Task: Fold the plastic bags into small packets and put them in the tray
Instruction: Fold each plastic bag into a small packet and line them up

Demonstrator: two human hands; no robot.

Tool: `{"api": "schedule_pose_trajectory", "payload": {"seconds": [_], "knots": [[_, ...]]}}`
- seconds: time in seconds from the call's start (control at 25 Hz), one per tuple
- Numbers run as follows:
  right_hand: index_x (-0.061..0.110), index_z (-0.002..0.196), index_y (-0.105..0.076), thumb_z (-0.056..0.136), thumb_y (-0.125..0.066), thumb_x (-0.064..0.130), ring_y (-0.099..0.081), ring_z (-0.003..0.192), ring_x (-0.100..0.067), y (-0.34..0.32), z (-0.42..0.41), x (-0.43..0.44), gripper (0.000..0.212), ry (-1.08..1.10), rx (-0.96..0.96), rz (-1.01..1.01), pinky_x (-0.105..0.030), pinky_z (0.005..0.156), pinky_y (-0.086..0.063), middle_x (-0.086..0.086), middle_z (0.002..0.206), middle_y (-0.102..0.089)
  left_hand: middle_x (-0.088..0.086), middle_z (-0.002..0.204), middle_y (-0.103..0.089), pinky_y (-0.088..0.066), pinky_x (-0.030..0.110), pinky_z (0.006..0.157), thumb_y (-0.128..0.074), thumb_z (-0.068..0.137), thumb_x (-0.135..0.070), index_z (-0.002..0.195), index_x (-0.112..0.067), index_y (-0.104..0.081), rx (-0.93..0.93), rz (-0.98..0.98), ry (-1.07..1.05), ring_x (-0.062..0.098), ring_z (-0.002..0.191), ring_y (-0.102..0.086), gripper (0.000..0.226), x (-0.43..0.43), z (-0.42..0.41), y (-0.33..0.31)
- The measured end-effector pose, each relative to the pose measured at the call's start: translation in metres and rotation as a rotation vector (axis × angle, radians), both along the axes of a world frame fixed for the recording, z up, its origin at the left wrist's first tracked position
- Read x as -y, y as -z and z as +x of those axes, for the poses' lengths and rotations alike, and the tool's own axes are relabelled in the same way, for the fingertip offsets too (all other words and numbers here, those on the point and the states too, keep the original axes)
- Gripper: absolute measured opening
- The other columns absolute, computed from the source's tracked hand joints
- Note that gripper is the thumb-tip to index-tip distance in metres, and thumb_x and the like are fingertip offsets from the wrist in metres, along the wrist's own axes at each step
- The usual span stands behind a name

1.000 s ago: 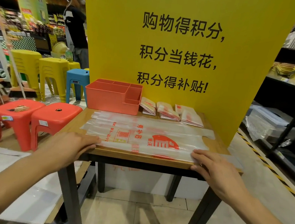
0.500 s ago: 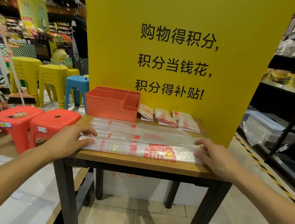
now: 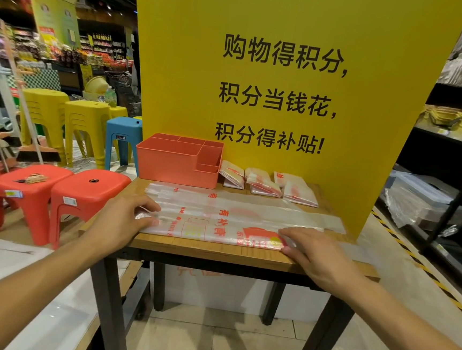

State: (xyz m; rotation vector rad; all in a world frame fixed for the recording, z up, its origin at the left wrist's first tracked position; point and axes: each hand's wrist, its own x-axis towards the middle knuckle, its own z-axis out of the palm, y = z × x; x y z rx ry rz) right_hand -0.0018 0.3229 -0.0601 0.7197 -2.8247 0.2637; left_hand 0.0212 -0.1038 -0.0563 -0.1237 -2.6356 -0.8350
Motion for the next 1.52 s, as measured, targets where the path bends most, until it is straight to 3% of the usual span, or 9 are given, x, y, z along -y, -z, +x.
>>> {"api": "schedule_pose_trajectory", "payload": {"seconds": [0.16, 0.28, 0.48, 0.76, 0.88, 1.0, 1.12, 1.36, 1.52], "knots": [[0.039, 0.148, -0.051, 0.097, -0.022, 0.068, -0.047, 0.137, -0.007, 0.005, 0.0, 0.013, 0.066, 0.015, -0.025, 0.053, -0.029, 0.108, -0.043, 0.017, 0.151, -0.051, -0.022, 0.101, -0.063, -0.047, 0.025, 0.09, -0.078, 0.092, -0.024, 0.098, -0.041, -0.067, 0.001, -0.066, 0.006, -0.002, 0.092, -0.057, 0.021, -0.003, -0.001, -0.004], [0.039, 0.147, -0.053, 0.1, -0.028, 0.067, -0.048, 0.129, -0.004, 0.007, -0.004, 0.013, 0.059, 0.036, -0.02, 0.075, -0.026, 0.097, -0.05, 0.02, 0.144, -0.051, -0.026, 0.104, -0.066, -0.044, 0.018, 0.081, -0.06, 0.098, -0.048, 0.096, -0.05, -0.065, -0.012, -0.245, 0.056, -0.001, 0.1, -0.058, 0.005, -0.003, 0.001, -0.005], [0.04, 0.141, -0.055, 0.097, -0.016, 0.069, -0.054, 0.116, -0.005, 0.002, -0.006, 0.011, 0.066, 0.018, -0.012, 0.091, -0.023, 0.086, -0.05, 0.018, 0.131, -0.055, -0.031, 0.13, -0.053, -0.039, 0.016, 0.091, -0.048, 0.087, -0.079, 0.137, -0.049, -0.058, 0.057, -0.519, 0.25, -0.007, 0.121, -0.047, 0.059, 0.006, 0.005, 0.001], [0.04, 0.135, -0.052, 0.102, -0.02, 0.06, -0.062, 0.113, -0.01, -0.006, 0.005, 0.001, 0.05, 0.025, -0.051, 0.077, -0.033, 0.091, -0.054, 0.011, 0.128, -0.066, -0.034, 0.119, -0.056, -0.042, 0.011, 0.085, -0.023, 0.093, -0.076, 0.129, -0.055, -0.058, 0.022, -0.469, 0.31, -0.011, 0.108, -0.052, 0.055, 0.011, 0.017, -0.015], [0.04, 0.121, -0.055, 0.105, -0.031, 0.052, -0.063, 0.107, -0.009, -0.007, -0.002, -0.004, 0.031, 0.068, -0.073, -0.011, -0.032, 0.087, -0.055, 0.012, 0.118, -0.067, -0.035, 0.115, -0.059, -0.043, 0.012, 0.082, -0.035, 0.096, -0.072, 0.123, -0.05, -0.06, 0.043, -0.349, 0.255, -0.015, 0.102, -0.054, 0.042, 0.012, 0.014, -0.019], [0.038, 0.129, -0.055, 0.107, -0.038, 0.049, -0.063, 0.115, -0.012, -0.008, -0.015, -0.005, 0.029, 0.134, -0.079, -0.014, -0.032, 0.091, -0.055, 0.009, 0.129, -0.067, -0.025, 0.107, -0.065, -0.044, 0.015, 0.079, -0.064, 0.094, -0.047, 0.106, -0.043, -0.066, 0.055, -0.145, 0.202, -0.015, 0.102, -0.054, 0.013, 0.008, 0.002, -0.016], [0.036, 0.136, -0.053, 0.106, -0.048, 0.045, -0.057, 0.125, -0.012, -0.004, -0.026, -0.003, 0.031, 0.134, -0.094, 0.033, -0.031, 0.098, -0.052, 0.009, 0.141, -0.059, -0.021, 0.1, -0.069, -0.049, 0.023, 0.082, -0.073, 0.094, -0.033, 0.095, -0.041, -0.07, 0.08, -0.103, 0.153, -0.011, 0.096, -0.059, 0.008, 0.006, -0.009, -0.01], [0.037, 0.123, -0.069, 0.103, -0.058, 0.036, -0.058, 0.116, -0.008, 0.007, -0.029, -0.006, 0.023, -0.002, -0.108, 0.002, -0.027, 0.091, -0.053, 0.014, 0.126, -0.064, -0.029, 0.116, -0.063, -0.046, 0.021, 0.095, -0.065, 0.094, -0.049, 0.108, -0.053, -0.067, 0.044, -0.199, 0.187, -0.011, 0.11, -0.054, 0.014, 0.007, -0.004, 0.0], [0.041, 0.13, -0.063, 0.099, -0.048, 0.063, -0.051, 0.12, 0.001, 0.005, -0.021, -0.016, 0.041, -0.039, -0.025, -0.026, -0.025, 0.099, -0.049, 0.024, 0.129, -0.055, -0.037, 0.126, -0.05, -0.042, 0.02, 0.1, -0.061, 0.085, -0.071, 0.126, -0.058, -0.054, 0.106, -0.418, 0.292, -0.011, 0.119, -0.045, 0.044, 0.013, 0.008, -0.001]]}}
